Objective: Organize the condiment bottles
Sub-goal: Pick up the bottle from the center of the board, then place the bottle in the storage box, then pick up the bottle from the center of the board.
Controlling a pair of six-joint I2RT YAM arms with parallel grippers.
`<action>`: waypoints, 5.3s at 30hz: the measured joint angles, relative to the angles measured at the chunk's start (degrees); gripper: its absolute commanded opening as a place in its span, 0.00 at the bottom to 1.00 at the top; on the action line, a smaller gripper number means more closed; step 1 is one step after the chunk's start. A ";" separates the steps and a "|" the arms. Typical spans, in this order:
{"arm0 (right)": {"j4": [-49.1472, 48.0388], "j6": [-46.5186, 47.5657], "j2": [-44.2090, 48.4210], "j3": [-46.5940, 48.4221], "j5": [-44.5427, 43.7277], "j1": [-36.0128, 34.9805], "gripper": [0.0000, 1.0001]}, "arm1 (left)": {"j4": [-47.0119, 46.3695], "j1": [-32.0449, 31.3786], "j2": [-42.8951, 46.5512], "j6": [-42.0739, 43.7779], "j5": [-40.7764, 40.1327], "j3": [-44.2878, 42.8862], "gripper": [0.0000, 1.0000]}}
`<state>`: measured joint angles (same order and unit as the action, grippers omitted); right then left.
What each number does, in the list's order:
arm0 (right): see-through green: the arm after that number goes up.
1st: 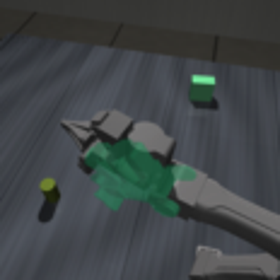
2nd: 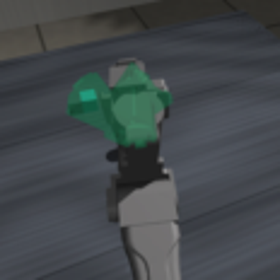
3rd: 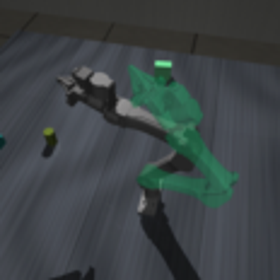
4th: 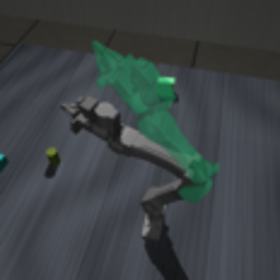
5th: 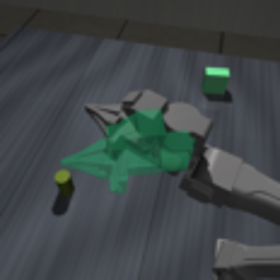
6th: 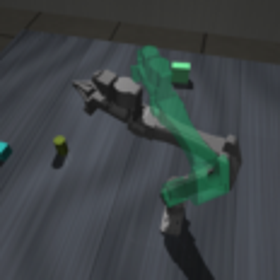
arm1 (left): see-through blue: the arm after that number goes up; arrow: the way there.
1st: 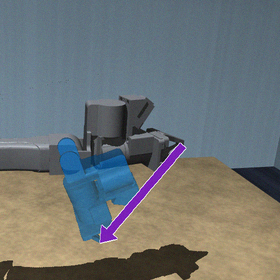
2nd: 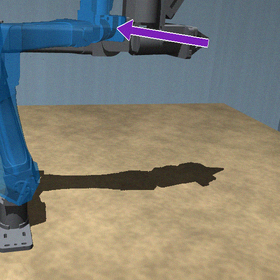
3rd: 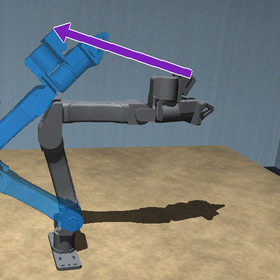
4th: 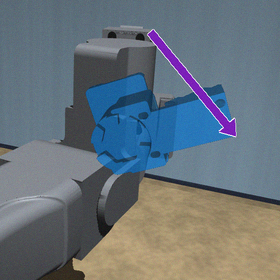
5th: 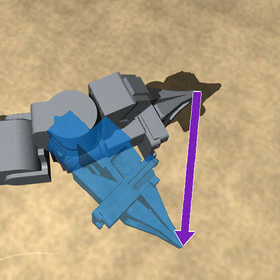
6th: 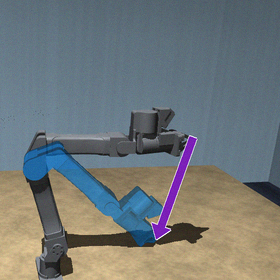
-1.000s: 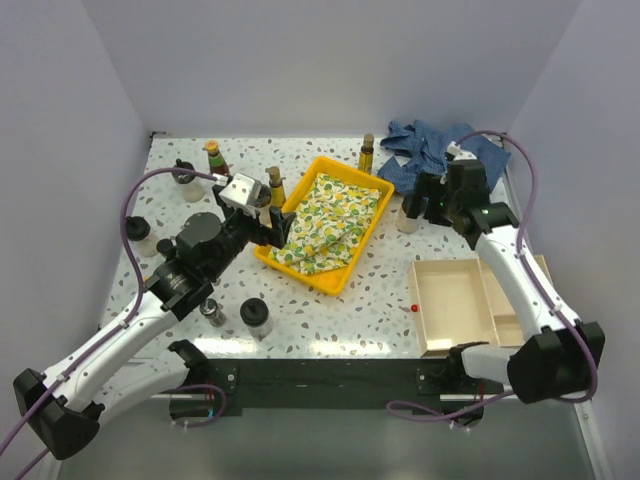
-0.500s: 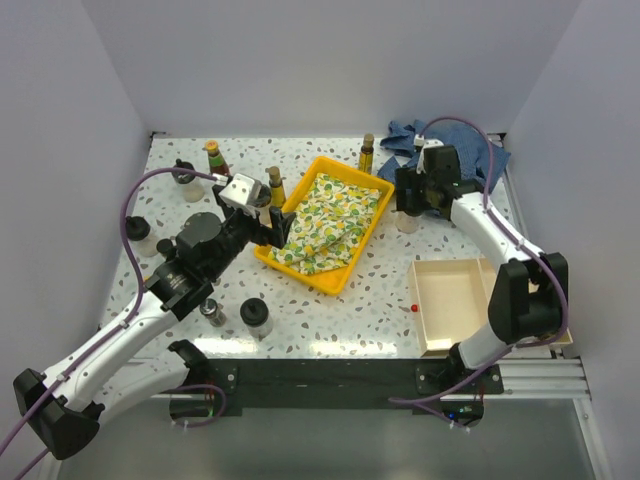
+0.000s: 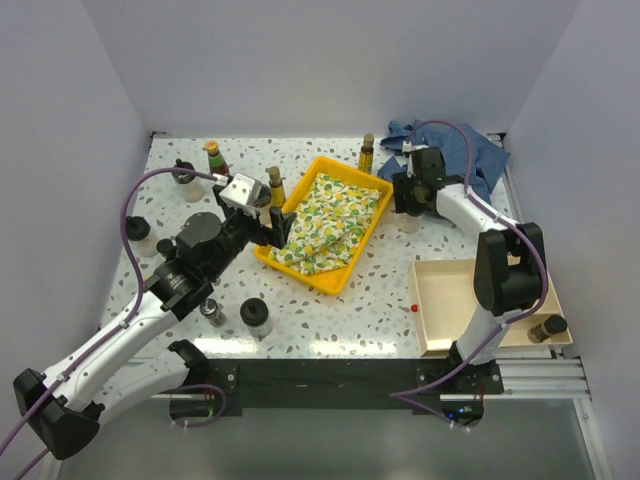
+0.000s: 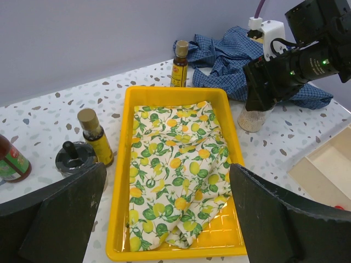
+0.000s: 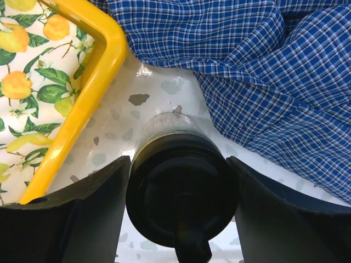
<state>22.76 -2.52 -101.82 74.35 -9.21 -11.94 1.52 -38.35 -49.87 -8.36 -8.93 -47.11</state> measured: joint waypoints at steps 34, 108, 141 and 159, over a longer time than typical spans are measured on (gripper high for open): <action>21.84 -14.97 36.46 -11.39 -5.29 -0.07 0.39 | -0.02 0.00 -0.15 0.02 0.37 0.00 1.00; -6.10 -21.51 50.51 -34.64 15.89 -21.44 0.91 | 1.55 0.00 2.69 0.28 -2.93 -0.15 1.00; -14.01 -19.06 -0.35 -0.42 -3.63 -64.57 0.90 | 23.12 0.00 17.55 -9.07 1.68 -25.33 1.00; 2.60 -26.08 3.15 -0.26 -13.20 -66.90 0.33 | 23.41 0.00 19.26 -8.74 -1.38 -19.85 1.00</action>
<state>25.36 -28.60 -98.67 74.08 -22.41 -78.85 24.93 -38.35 -30.61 -17.10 -10.31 -66.96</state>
